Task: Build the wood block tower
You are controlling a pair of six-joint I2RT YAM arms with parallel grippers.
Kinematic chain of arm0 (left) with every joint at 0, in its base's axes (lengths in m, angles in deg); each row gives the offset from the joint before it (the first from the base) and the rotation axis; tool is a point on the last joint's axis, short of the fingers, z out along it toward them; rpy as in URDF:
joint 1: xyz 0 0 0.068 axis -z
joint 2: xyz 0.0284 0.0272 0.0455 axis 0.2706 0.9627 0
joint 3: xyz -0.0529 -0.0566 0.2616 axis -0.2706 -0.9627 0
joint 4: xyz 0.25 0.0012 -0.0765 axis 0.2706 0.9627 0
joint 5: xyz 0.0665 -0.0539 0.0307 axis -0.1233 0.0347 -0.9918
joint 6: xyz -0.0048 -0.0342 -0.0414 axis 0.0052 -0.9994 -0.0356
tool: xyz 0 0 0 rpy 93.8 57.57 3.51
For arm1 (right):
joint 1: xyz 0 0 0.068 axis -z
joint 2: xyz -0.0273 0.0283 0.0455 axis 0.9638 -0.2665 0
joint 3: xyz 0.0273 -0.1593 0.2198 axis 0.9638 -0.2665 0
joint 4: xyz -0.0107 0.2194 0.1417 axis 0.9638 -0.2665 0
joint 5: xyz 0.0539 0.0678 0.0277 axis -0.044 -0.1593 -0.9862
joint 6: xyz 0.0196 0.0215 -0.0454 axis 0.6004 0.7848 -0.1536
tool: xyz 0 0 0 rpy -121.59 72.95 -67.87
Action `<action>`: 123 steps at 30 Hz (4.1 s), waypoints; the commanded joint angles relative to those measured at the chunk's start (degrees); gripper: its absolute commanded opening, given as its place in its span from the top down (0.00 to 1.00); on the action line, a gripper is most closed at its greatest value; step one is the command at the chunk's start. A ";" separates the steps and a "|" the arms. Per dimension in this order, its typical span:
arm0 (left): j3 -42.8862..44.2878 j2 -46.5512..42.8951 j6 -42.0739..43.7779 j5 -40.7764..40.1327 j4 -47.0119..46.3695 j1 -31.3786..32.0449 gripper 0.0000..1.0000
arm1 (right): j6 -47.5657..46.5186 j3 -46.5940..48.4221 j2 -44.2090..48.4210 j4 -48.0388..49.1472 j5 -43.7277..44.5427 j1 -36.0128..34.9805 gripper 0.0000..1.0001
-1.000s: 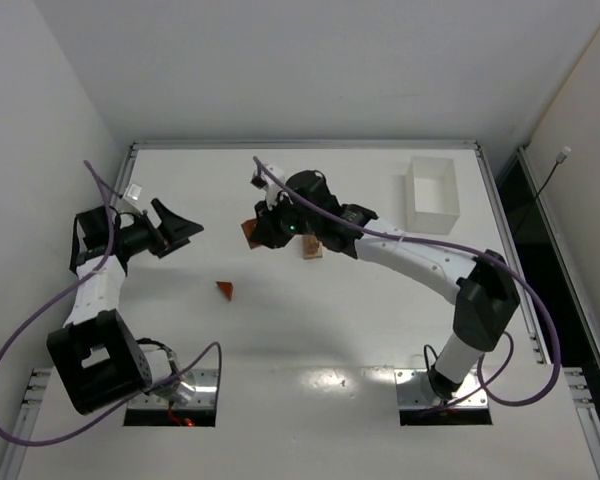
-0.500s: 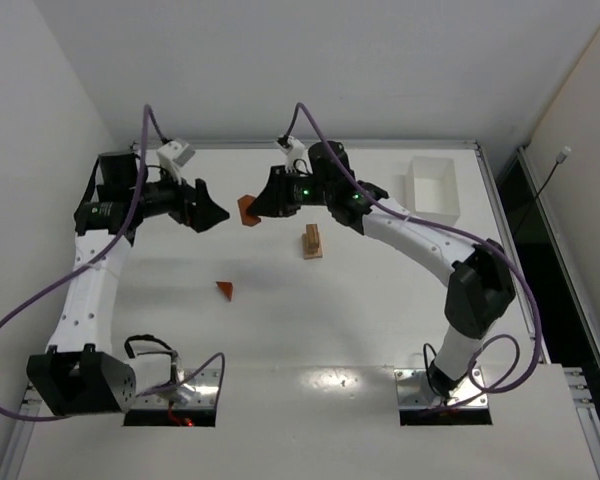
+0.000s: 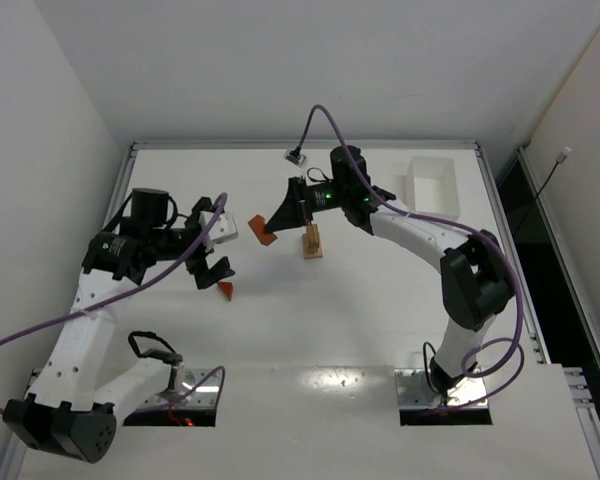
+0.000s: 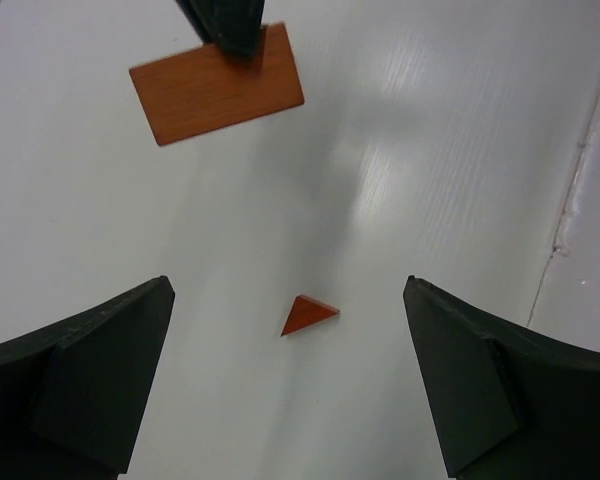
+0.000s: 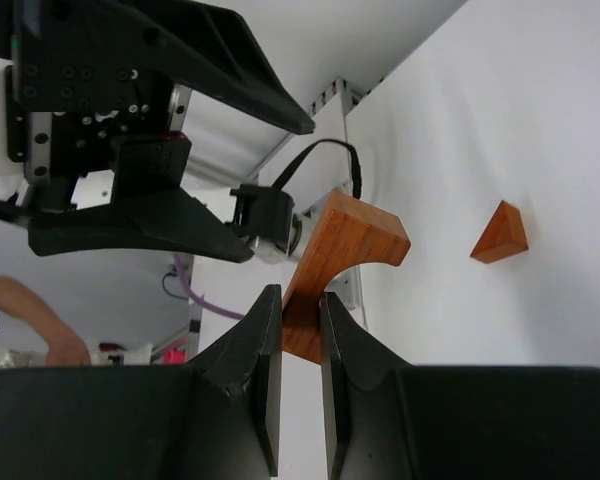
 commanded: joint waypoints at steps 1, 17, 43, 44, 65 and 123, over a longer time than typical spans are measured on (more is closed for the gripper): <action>-0.87 -2.04 -0.04 1.91 -5.96 3.41 0.00 | -0.38 -2.05 3.70 7.77 -6.16 0.47 1.00; 1.59 1.83 -29.33 -19.61 -22.77 23.10 0.00 | -0.12 -2.84 4.76 7.24 -0.18 1.00 1.00; -1.75 2.97 -29.33 -27.44 -27.60 24.17 0.12 | 0.41 -5.13 7.66 7.77 -2.29 -0.05 1.00; -1.75 2.97 -29.33 -26.83 -27.60 24.17 0.15 | 0.41 -5.13 7.66 7.77 -2.29 -0.05 1.00; -1.22 3.50 -29.95 -25.24 -27.60 24.69 0.42 | 0.93 -5.13 7.14 7.77 -3.34 -0.58 1.00; 60.22 66.34 2.47 -1.77 19.07 16.78 1.00 | -26.49 -9.78 21.20 -22.64 13.62 31.68 0.27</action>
